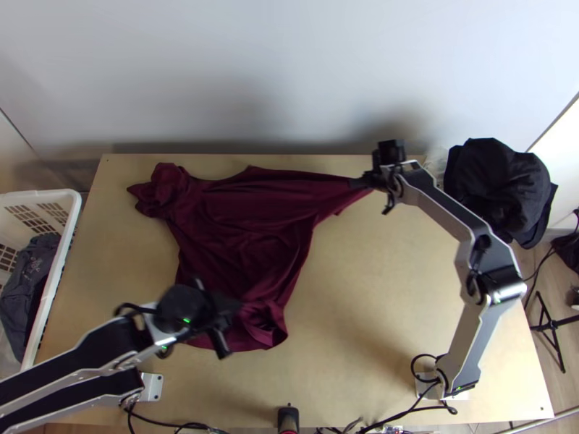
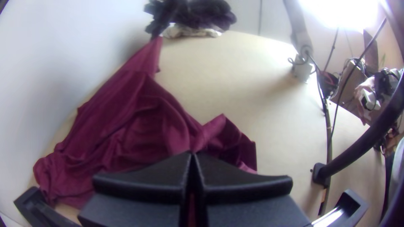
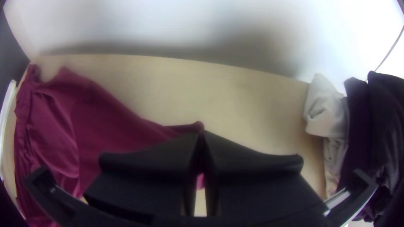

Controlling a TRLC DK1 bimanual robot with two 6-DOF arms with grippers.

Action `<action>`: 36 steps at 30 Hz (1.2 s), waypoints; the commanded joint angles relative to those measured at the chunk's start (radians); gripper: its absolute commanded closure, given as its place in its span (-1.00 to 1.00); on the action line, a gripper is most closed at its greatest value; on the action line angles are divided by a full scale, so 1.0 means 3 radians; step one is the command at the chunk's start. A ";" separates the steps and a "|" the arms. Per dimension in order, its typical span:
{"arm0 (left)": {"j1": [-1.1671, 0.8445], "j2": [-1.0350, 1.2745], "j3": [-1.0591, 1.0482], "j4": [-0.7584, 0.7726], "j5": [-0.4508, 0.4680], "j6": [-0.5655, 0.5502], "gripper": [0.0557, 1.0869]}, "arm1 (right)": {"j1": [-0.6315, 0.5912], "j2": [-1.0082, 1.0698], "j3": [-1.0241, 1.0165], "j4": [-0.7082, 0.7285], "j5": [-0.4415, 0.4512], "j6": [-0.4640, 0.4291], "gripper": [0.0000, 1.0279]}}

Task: Fold the t-shirt

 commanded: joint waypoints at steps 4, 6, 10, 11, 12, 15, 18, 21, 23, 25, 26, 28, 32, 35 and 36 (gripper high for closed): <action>0.1467 -0.0714 0.0206 -0.0201 0.0379 0.0367 0.92 | -0.0229 -0.0709 -0.0595 -0.0019 -0.0002 -0.0345 0.95; 0.1871 -0.0730 0.0247 -0.0139 0.0517 0.0367 0.92 | -0.0254 -0.0852 -0.0641 -0.0049 -0.0013 -0.0396 0.95; 0.2285 -0.0914 0.0242 0.0132 0.0537 0.0274 0.92 | -0.0372 -0.1108 -0.0631 -0.0249 -0.0089 -0.0462 0.95; 0.2352 -0.0970 0.0237 0.0162 0.0542 0.0228 0.92 | -0.0392 -0.1169 -0.0631 -0.0310 -0.0115 -0.0488 0.95; 0.2387 -0.1016 0.0216 0.0224 0.0537 0.0177 0.92 | -0.0418 -0.1220 -0.0636 -0.0361 -0.0135 -0.0534 0.95; 0.2571 -0.1134 0.0134 0.0480 0.0537 -0.0037 0.92 | -0.0479 -0.1384 -0.0646 -0.0515 -0.0171 -0.0667 0.95; 0.2791 -0.1231 0.0073 0.0628 0.0537 -0.0247 0.92 | -0.0530 -0.1552 -0.0646 -0.0688 -0.0258 -0.0795 0.95; 0.3113 -0.1261 0.0022 0.0848 0.0532 -0.0487 0.92 | -0.0602 -0.1685 -0.0625 -0.0755 -0.0330 -0.0841 0.95; 0.3272 -0.1256 0.0002 0.0960 0.0527 -0.0559 0.92 | -0.0643 -0.1752 -0.0595 -0.0770 -0.0381 -0.0846 0.95; 0.3446 -0.1231 -0.0004 0.1129 0.0522 -0.0728 0.92 | -0.0648 -0.1793 -0.0523 -0.0821 -0.0401 -0.0846 0.95; 0.3543 -0.1210 0.0012 0.1252 0.0491 -0.0830 0.92 | -0.0648 -0.1813 -0.0477 -0.0837 -0.0417 -0.0841 0.95; 0.3696 -0.1190 0.0078 0.1405 0.0486 -0.1040 0.92 | -0.0633 -0.1834 -0.0375 -0.0867 -0.0473 -0.0805 0.95; 0.3650 -0.1057 0.0319 0.1492 0.0466 -0.1275 0.92 | -0.0566 -0.1777 -0.0201 -0.0898 -0.0509 -0.0723 0.95; 0.3436 -0.0996 0.0339 0.1477 0.0460 -0.1244 0.92 | -0.0479 -0.1665 -0.0094 -0.0893 -0.0509 -0.0636 0.95; 0.3303 -0.0996 0.0319 0.1471 0.0455 -0.1203 0.92 | -0.0464 -0.1614 -0.0063 -0.0893 -0.0509 -0.0621 0.95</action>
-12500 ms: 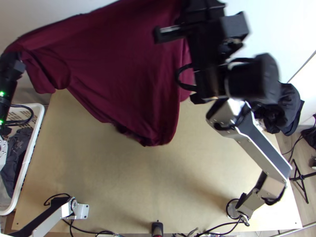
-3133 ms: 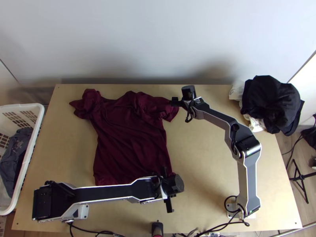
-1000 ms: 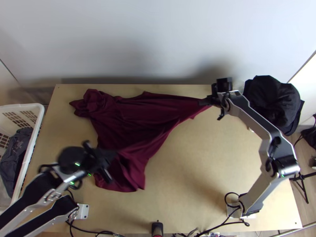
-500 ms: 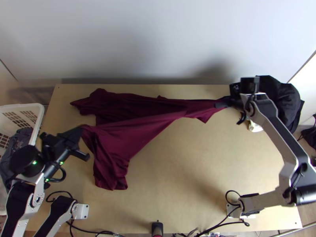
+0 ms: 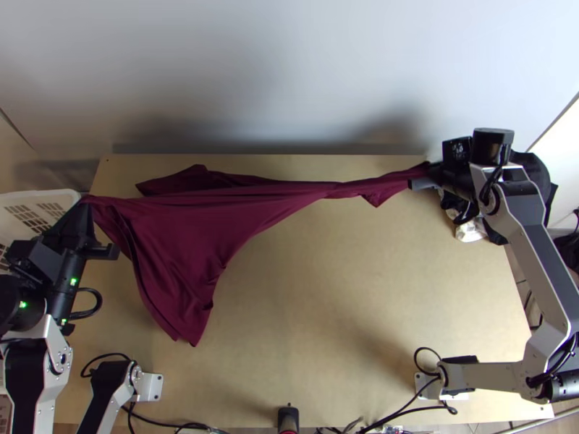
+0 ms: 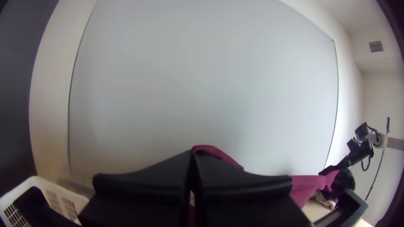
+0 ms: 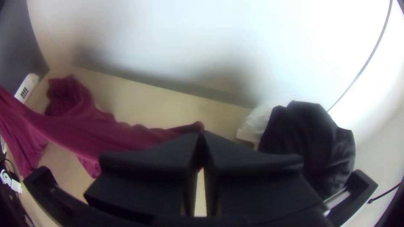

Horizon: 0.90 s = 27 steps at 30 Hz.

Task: Fold the t-shirt

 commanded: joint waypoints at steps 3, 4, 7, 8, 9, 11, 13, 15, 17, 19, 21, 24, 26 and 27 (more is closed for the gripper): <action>-0.0626 0.0098 0.0091 -0.0163 -0.0009 0.0169 0.90 | 0.0142 0.0245 0.0334 -0.0018 -0.0044 0.0209 0.95; -0.0872 0.0067 0.0086 -0.0388 0.0032 0.0409 0.88 | 0.0147 0.0291 0.0375 -0.0013 -0.0044 0.0234 0.95; -0.1618 -0.0081 -0.0062 -0.0766 0.0032 0.0962 0.88 | 0.0198 0.0347 0.0421 0.0008 -0.0044 0.0275 0.95; -0.1782 -0.0117 -0.0144 -0.0802 0.0032 0.1084 0.91 | 0.0218 0.0347 0.0421 0.0018 -0.0044 0.0280 0.95; -0.1915 -0.0183 -0.0231 -0.0807 0.0037 0.1192 0.92 | 0.0239 0.0352 0.0421 0.0023 -0.0044 0.0291 0.95; -0.2135 -0.0260 -0.0380 -0.0838 0.0037 0.1376 0.92 | 0.0269 0.0352 0.0421 0.0023 -0.0044 0.0291 0.95; -0.2263 -0.0311 -0.0507 -0.0843 0.0032 0.1672 0.92 | 0.0269 0.0337 0.0416 -0.0033 -0.0039 0.0275 0.95; -0.2227 -0.0311 -0.0599 -0.0730 0.0032 0.1979 0.92 | 0.0244 0.0301 0.0411 -0.0156 -0.0039 0.0224 0.95; -0.2119 -0.0245 -0.0635 -0.0480 0.0037 0.2199 0.92 | 0.0213 0.0224 0.0401 -0.0361 -0.0044 0.0153 0.95; -0.1971 -0.0137 -0.0620 -0.0168 0.0042 0.2240 0.92 | 0.0213 0.0081 0.0396 -0.0642 -0.0044 0.0086 0.95; -0.1900 -0.0050 -0.0584 -0.0014 0.0042 0.2219 0.92 | 0.0218 -0.0103 0.0375 -0.0928 -0.0152 0.0015 0.95; -0.1895 -0.0014 -0.0594 0.0098 0.0042 0.2030 0.92 | 0.0203 -0.0410 0.0237 -0.1056 -0.0361 0.0009 0.95; -0.1889 -0.0014 -0.0645 0.0154 0.0037 0.1913 0.92 | 0.0208 -0.0584 0.0130 -0.1092 -0.0428 -0.0011 0.95; -0.1889 -0.0009 -0.0686 0.0221 0.0032 0.1862 0.92 | 0.0223 -0.0630 0.0109 -0.1128 -0.0443 -0.0006 0.95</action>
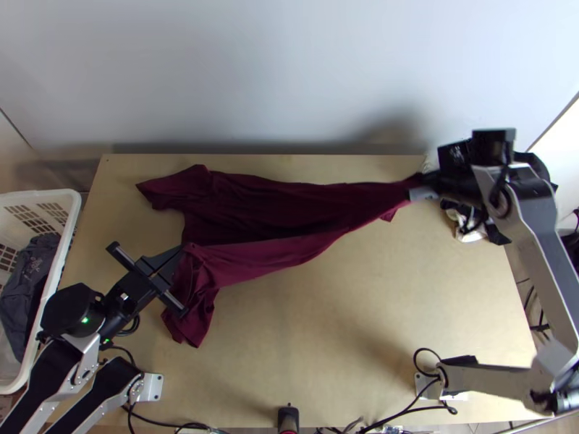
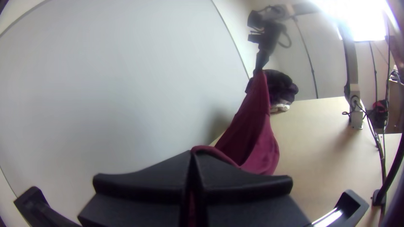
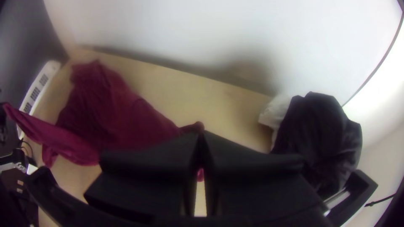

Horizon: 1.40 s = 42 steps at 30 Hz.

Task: Fold the t-shirt

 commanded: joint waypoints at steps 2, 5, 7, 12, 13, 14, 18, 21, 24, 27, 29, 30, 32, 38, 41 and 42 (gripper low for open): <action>0.0031 0.0101 -0.0201 0.0507 -0.0057 -0.0231 0.92 | 0.0110 -0.0505 -0.0178 -0.0500 -0.0213 -0.0075 0.95; 0.0067 0.0188 -0.0221 0.0640 -0.0154 -0.0461 0.92 | 0.0268 -0.0664 -0.0250 -0.0608 -0.0213 -0.0085 0.95; 0.0067 0.0239 -0.0216 0.0767 -0.0246 -0.0624 0.92 | 0.0381 -0.0802 -0.0321 -0.0638 -0.0218 -0.0110 0.95; 0.0143 0.0429 -0.0181 0.1038 -0.0430 -0.1008 0.92 | 0.0866 -0.1201 -0.0541 -0.0741 -0.0249 0.0053 0.95; 0.0169 0.0454 -0.0181 0.1084 -0.0456 -0.1100 0.92 | 0.0999 -0.1277 -0.0561 -0.0797 -0.0269 0.0063 0.95; 0.0169 0.0480 -0.0186 0.1120 -0.0497 -0.1177 0.92 | 0.1132 -0.1329 -0.0567 -0.0843 -0.0275 0.0115 0.95; 0.0159 0.0557 -0.0211 0.1125 -0.0527 -0.1381 0.92 | 0.1352 -0.1354 -0.0475 -0.0930 -0.0269 0.0258 0.95; 0.0138 0.0572 -0.0242 0.0967 -0.0527 -0.1422 0.90 | 0.1148 -0.1226 -0.0480 -0.0899 -0.0259 0.0217 0.95; 0.0102 0.0521 -0.0191 0.0542 -0.0502 -0.1335 -0.03 | 0.0877 -0.1134 -0.0490 -0.0874 -0.0264 0.0079 0.95; 0.0026 0.0454 -0.0150 0.0139 -0.0389 -0.0957 -0.38 | 0.0779 -0.1124 -0.0495 -0.0710 -0.0264 0.0007 0.95; 0.0015 0.0454 -0.0160 -0.0040 -0.0354 -0.0691 -0.38 | 0.0769 -0.1093 -0.0490 -0.0638 -0.0264 0.0007 0.95; 0.0015 0.0459 -0.0181 -0.0051 -0.0354 -0.0594 -0.39 | 0.0769 -0.1073 -0.0490 -0.0603 -0.0269 0.0012 0.95; 0.0015 0.0470 -0.0211 -0.0357 -0.0251 -0.0338 -0.85 | 0.0764 -0.1037 -0.0500 -0.0562 -0.0269 0.0023 0.95; 0.0021 0.0439 -0.0313 -0.0966 -0.0185 0.0501 -0.92 | 0.0769 -0.0991 -0.0469 -0.0439 -0.0269 0.0053 0.95; 0.0036 0.0408 -0.0227 -0.1395 -0.0144 0.0812 -0.92 | 0.0769 -0.0981 -0.0464 -0.0419 -0.0269 0.0058 0.95; 0.0026 0.0378 -0.0206 -0.1564 -0.0118 0.0945 -0.92 | 0.0769 -0.0971 -0.0464 -0.0393 -0.0269 0.0058 0.95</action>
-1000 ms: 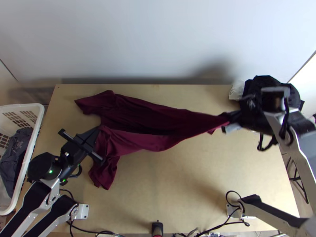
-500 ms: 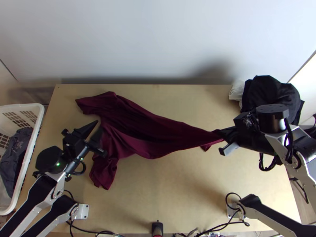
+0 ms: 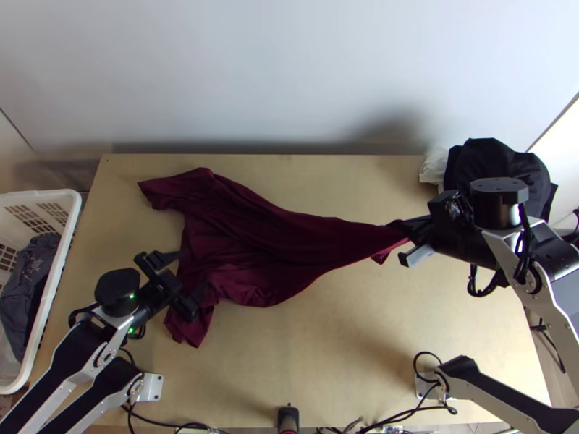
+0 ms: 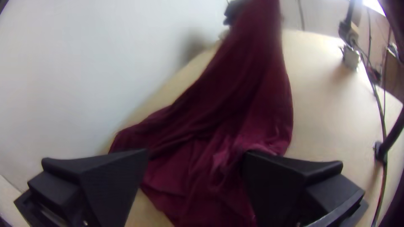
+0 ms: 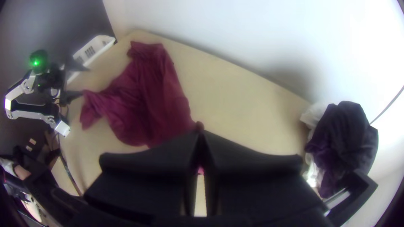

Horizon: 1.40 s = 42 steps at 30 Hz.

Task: Fold the t-shirt

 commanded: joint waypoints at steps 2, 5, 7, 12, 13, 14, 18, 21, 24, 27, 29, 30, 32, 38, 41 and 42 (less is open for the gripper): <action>-0.0074 -0.0218 0.0102 -0.1198 0.0126 0.1225 -0.91 | -0.0010 0.0068 0.0023 0.0113 0.0003 0.0014 0.95; -0.0370 -0.0377 0.0276 -0.1586 0.0126 0.1849 -0.90 | 0.0010 0.0114 0.0018 0.0169 0.0003 0.0014 0.95; -0.0585 -0.0356 0.0409 -0.1627 0.0126 0.1977 -0.90 | 0.0020 0.0165 0.0018 0.0236 -0.0002 0.0029 0.95; -0.0933 -0.0714 0.0301 -0.1765 0.0167 0.2529 -0.91 | 0.0072 0.0247 0.0002 0.0420 -0.0002 0.0183 0.95; -0.0989 -0.0857 0.0189 -0.1765 0.0162 0.2754 -0.91 | 0.0087 0.0247 -0.0008 0.0440 -0.0002 0.0203 0.95; -0.0984 -0.1011 0.0030 -0.1719 0.0151 0.3071 -0.90 | 0.0102 0.0247 -0.0018 0.0461 -0.0002 0.0249 0.95; -0.0514 -0.1384 -0.0527 -0.1100 0.0162 0.4324 -0.91 | 0.0107 0.0212 -0.0074 0.0486 0.0003 0.0346 0.95; -0.0524 -0.1425 -0.0527 -0.1039 0.0310 0.4303 -0.91 | 0.0102 0.0135 -0.0202 0.0584 0.0003 0.0367 0.95; -0.0820 -0.1599 -0.0645 -0.1008 0.0310 0.4176 -0.90 | 0.0087 0.0099 -0.0325 0.0660 0.0003 0.0392 0.95; -0.1097 -0.1834 -0.0839 -0.0962 0.0289 0.4165 -0.90 | 0.0087 0.0084 -0.0371 0.0696 0.0003 0.0454 0.95; -0.1296 -0.1906 -0.0911 -0.0875 0.0305 0.4155 -0.90 | 0.0087 0.0084 -0.0381 0.0711 0.0003 0.0454 0.95; -0.1429 -0.1952 -0.0936 -0.0814 0.0305 0.4155 -0.90 | 0.0087 0.0084 -0.0391 0.0717 0.0003 0.0459 0.95; -0.1746 -0.1993 -0.0946 -0.0707 0.0310 0.4145 -0.90 | 0.0082 0.0079 -0.0427 0.0732 0.0003 0.0454 0.95; -0.1991 -0.1962 -0.0992 -0.0717 0.0315 0.4211 -0.90 | 0.0051 0.0063 -0.0489 0.0763 0.0003 0.0484 0.95; -0.1976 -0.1916 -0.1064 -0.0758 0.0264 0.4237 -0.85 | 0.0051 -0.0003 -0.0519 0.0763 0.0003 0.0535 0.95; -0.1961 -0.1895 -0.1090 -0.0778 0.0254 0.4324 -0.82 | 0.0051 -0.0034 -0.0530 0.0763 0.0003 0.0546 0.95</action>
